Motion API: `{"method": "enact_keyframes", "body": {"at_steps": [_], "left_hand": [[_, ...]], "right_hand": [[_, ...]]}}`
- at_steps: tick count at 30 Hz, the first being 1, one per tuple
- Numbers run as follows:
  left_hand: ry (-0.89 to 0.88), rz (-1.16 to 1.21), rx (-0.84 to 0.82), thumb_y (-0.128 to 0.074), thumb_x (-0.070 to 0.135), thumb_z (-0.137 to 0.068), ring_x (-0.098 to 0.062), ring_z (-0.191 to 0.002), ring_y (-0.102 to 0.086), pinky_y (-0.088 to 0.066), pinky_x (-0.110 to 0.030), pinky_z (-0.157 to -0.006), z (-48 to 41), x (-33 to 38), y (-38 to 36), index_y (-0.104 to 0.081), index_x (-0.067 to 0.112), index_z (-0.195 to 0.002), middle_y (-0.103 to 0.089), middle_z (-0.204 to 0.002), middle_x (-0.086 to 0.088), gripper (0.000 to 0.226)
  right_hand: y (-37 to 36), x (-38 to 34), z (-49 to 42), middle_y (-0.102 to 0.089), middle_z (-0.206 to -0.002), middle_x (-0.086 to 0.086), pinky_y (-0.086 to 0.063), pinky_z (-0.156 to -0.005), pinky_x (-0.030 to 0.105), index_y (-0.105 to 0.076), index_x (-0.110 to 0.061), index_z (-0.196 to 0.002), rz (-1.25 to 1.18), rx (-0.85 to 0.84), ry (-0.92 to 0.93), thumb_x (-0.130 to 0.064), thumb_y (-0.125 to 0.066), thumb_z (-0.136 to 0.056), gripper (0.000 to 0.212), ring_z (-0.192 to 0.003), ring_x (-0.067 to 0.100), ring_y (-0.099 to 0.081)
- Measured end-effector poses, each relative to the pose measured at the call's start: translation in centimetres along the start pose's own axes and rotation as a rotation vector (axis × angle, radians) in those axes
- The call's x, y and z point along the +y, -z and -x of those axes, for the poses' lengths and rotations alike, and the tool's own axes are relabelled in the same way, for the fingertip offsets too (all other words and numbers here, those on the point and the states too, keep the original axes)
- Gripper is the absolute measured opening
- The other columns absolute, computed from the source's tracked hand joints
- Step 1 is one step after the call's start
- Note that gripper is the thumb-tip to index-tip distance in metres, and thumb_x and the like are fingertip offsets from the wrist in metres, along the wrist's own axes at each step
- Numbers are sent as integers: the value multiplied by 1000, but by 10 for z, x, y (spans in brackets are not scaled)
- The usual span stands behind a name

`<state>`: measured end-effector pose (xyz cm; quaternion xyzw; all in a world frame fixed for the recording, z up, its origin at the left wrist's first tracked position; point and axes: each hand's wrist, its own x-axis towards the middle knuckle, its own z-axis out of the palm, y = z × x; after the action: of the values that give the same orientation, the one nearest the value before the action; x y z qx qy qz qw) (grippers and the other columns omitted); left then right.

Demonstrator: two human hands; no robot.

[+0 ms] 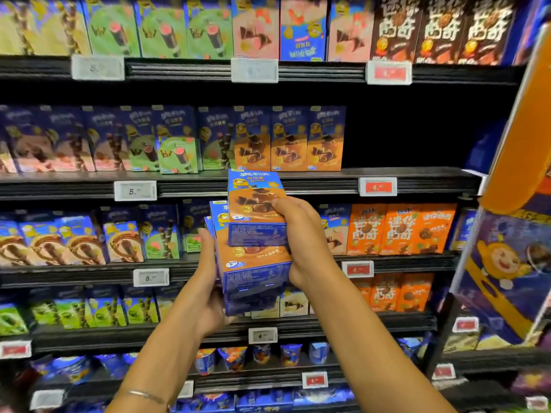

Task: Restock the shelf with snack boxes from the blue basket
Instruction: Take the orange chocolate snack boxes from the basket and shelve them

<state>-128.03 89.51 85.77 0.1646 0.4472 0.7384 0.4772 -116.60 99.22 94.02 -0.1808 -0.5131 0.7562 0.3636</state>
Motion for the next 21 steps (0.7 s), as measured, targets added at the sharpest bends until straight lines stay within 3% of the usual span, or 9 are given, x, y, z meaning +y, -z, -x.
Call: {"method": "enact_keyframes", "body": {"at_steps": [3,6,10,14,18,21], "left_hand": [[-26,30,-26,-78,96,-29,-50,-110,-73,-61,-64,-78,-3,0,-12,-80,21,-120,-74,-127,-22,118],[-59,29,-37,-75,98,-30,-50,-107,-74,-63,-60,-76,-11,-3,-19,-81,21,-118,-74,-125,-24,117],[-65,-8,-45,-71,99,-39,-50,-115,-71,-62,-61,-83,-14,-6,-24,-79,20,-122,-71,-130,-26,114],[-46,-73,-50,-64,105,-31,-45,-119,-70,-59,-60,-92,-18,-10,-25,-80,27,-119,-72,-132,-20,119],[-24,-64,-9,-41,102,-56,-44,-125,-67,-41,-70,-114,-21,-14,-24,-77,29,-127,-70,-138,-15,108],[10,-67,-13,-40,101,-57,-46,-126,-66,-35,-77,-113,-23,-16,-25,-72,29,-135,-69,-139,-15,111]], "right_hand": [[6,-7,-10,-76,-95,5,-62,-70,47,-63,-22,-109,-3,-21,2,-26,-67,-91,19,-75,20,-76],[12,-13,-20,-77,-83,-2,-62,-63,40,-63,-25,-104,1,-44,-3,-28,-68,-91,14,-71,17,-76],[20,-15,-30,-78,-82,-1,-60,-57,35,-63,-22,-109,2,-74,-23,-30,-67,-92,18,-71,18,-77],[26,-15,-38,-78,-79,-2,-58,-53,32,-63,-21,-109,5,-88,-44,-30,-66,-93,19,-68,18,-76],[29,-18,-46,-77,-77,0,-58,-54,34,-63,-18,-110,16,-119,-75,-29,-66,-93,21,-66,20,-76],[30,-21,-52,-77,-78,1,-58,-53,34,-63,-16,-113,27,-126,-88,-30,-67,-93,25,-65,20,-76]]}}
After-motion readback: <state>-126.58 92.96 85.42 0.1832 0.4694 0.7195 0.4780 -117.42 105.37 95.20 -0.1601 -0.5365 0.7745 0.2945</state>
